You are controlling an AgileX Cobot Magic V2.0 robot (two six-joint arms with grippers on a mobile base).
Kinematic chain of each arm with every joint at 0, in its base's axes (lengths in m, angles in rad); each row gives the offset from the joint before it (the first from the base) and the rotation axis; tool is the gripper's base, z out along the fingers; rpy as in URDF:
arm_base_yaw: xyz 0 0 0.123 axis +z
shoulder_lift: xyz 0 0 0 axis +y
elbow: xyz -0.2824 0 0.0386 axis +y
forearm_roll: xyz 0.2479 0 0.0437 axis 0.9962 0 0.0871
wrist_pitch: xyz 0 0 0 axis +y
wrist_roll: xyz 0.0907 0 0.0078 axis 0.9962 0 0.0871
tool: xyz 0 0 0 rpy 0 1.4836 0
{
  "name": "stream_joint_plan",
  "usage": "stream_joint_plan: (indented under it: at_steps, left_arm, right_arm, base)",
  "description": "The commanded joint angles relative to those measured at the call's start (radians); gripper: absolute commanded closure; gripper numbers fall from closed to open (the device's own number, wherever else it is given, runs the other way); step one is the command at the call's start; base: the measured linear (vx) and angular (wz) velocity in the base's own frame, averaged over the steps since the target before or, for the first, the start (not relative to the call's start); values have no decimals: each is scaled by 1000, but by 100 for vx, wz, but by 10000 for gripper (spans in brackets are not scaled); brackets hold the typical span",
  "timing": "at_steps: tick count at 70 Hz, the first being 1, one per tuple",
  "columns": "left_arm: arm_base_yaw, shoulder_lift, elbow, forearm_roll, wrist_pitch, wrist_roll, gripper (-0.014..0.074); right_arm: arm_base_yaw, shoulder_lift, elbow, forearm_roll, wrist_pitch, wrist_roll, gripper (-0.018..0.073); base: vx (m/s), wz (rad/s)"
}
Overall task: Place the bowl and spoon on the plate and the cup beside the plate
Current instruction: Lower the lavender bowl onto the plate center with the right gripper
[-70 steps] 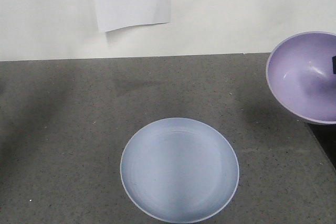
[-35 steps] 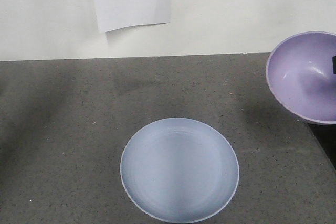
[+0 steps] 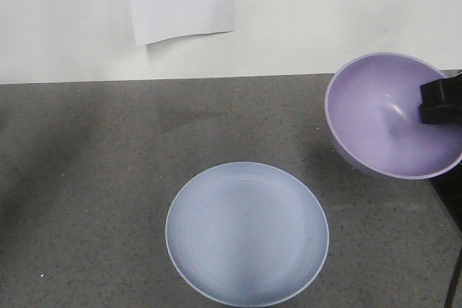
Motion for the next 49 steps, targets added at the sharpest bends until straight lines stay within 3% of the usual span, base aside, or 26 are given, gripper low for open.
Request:
stream_joint_plan:
  at_steps: [1,24,38,49]
  left_arm:
    - [-6,-8,-26,-2,-55,-11,603]
    - [-6,-8,-26,-2,-55,-11,604]
    - [-6,-8,-26,-4,-55,-11,604]
    - [-6,-8,-26,-3,-55,-11,603]
  right_arm:
    - [30,31,-29,41,-29,-33,563]
    - [284,211,-29,-35,-70,18,564]
    - [344,311,-29,-29,-93,22,564]
    - [348,372,-29,-8,-94,21,564]
  base:
    - [0,0]
    - [0,0]
    - [0,0]
    - [0,0]
